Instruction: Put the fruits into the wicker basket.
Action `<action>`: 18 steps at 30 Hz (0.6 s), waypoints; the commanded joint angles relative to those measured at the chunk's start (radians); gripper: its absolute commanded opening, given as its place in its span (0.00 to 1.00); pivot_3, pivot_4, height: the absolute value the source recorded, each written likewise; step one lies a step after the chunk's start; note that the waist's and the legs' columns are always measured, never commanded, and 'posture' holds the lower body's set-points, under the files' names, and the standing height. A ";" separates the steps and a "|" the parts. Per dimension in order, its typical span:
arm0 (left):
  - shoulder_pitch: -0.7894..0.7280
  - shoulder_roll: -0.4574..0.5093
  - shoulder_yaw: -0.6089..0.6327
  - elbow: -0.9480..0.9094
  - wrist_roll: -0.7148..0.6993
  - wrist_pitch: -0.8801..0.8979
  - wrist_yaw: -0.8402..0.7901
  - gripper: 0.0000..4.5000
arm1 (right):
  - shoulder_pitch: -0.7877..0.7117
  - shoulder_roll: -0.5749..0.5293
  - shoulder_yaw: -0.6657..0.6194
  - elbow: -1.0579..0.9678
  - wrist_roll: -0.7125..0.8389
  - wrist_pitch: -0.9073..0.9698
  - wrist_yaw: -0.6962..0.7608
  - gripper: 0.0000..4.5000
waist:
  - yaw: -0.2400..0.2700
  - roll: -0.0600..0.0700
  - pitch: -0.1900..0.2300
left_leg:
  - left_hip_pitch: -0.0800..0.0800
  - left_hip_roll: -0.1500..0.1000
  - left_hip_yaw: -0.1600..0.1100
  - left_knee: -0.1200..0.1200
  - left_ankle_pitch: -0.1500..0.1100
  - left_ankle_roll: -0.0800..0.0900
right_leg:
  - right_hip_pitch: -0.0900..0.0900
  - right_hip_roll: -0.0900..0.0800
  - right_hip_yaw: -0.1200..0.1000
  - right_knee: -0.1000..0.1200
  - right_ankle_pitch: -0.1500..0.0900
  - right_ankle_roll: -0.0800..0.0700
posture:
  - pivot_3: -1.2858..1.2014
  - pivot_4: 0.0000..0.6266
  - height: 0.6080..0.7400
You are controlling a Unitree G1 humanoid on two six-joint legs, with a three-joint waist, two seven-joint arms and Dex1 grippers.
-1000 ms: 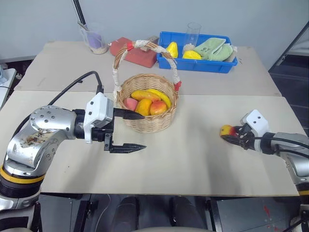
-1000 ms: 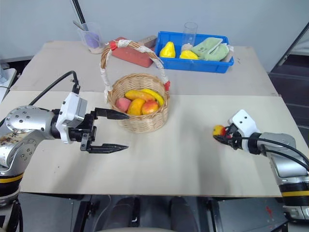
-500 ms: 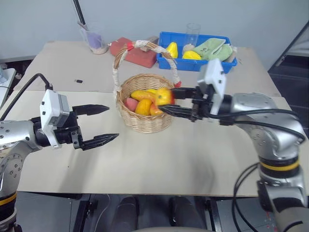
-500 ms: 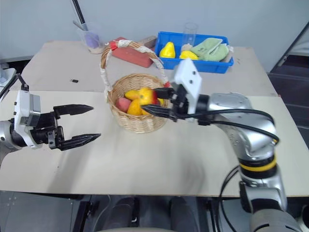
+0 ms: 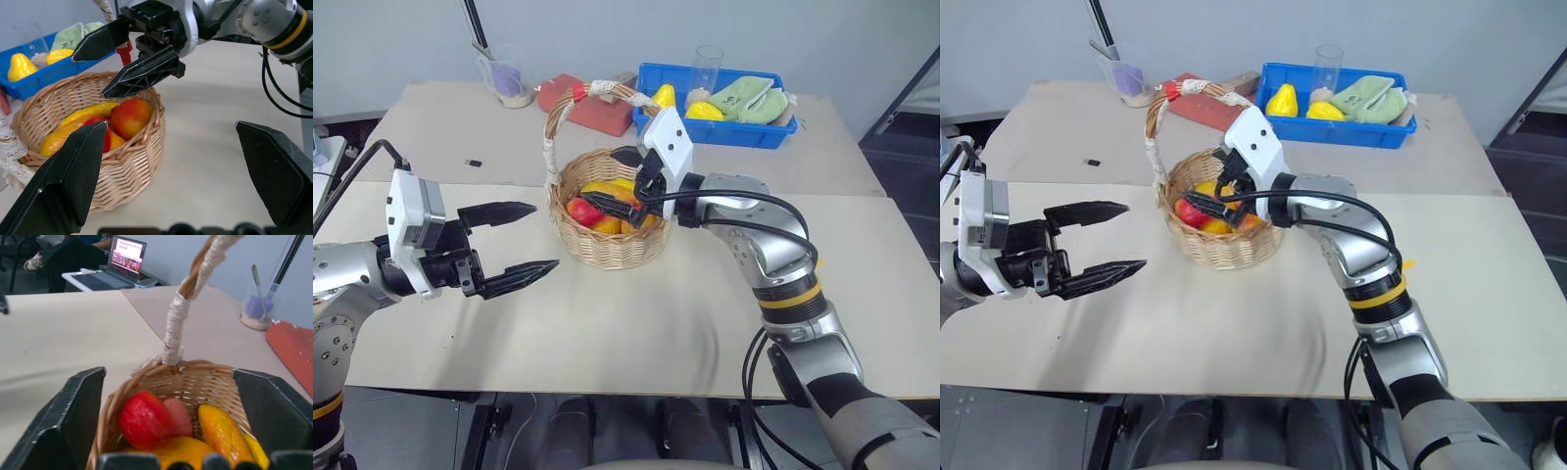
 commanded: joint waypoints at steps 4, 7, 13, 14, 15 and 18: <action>-0.055 0.005 -0.030 0.004 -0.005 -0.006 0.012 1.00 | 0.107 -0.163 -0.070 -0.267 0.138 0.103 0.144 0.99 | 0.004 0.000 0.000 | -0.001 0.000 0.000 0.000 0.000 0.000 | 0.000 0.000 -0.001 -0.001 0.000 0.000 | 0.52 0.24 1.00; -0.065 0.004 -0.043 0.009 0.000 -0.008 0.016 1.00 | 0.159 -0.222 -0.103 -0.342 0.180 0.130 0.161 0.99 | 0.002 0.000 0.000 | -0.001 0.000 0.000 0.000 0.000 0.000 | 0.000 0.000 -0.001 -0.001 0.000 0.000 | 0.52 0.24 1.00; -0.088 -0.006 -0.051 0.012 -0.008 -0.005 0.040 1.00 | 0.187 -0.198 -0.222 -0.325 0.121 0.173 -0.070 0.99 | -0.008 0.000 0.000 | 0.000 0.000 0.000 0.000 0.000 0.000 | 0.000 0.001 0.000 0.000 0.000 0.000 | 0.52 0.24 1.00; -0.089 -0.007 -0.055 0.014 -0.003 -0.009 0.040 1.00 | 0.183 -0.191 -0.223 -0.309 0.117 0.170 -0.084 0.99 | -0.008 0.000 0.000 | 0.000 0.000 0.000 0.000 0.000 0.000 | 0.000 0.001 0.000 0.000 0.000 0.000 | 0.52 0.24 1.00; -0.092 -0.007 -0.060 0.017 0.002 -0.013 0.040 1.00 | 0.173 -0.180 -0.224 -0.283 0.107 0.164 -0.102 0.99 | -0.008 0.000 0.000 | 0.000 0.000 0.000 0.000 0.000 0.000 | 0.000 0.001 0.000 -0.001 0.000 0.000 | 0.52 0.24 1.00; -0.102 -0.008 -0.068 0.020 0.006 -0.018 0.041 1.00 | 0.145 -0.155 -0.222 -0.212 0.078 0.141 -0.138 0.99 | -0.008 0.000 0.000 | 0.000 0.000 0.000 0.000 0.000 0.000 | 0.000 0.001 0.001 -0.001 0.000 0.000 | 0.52 0.24 1.00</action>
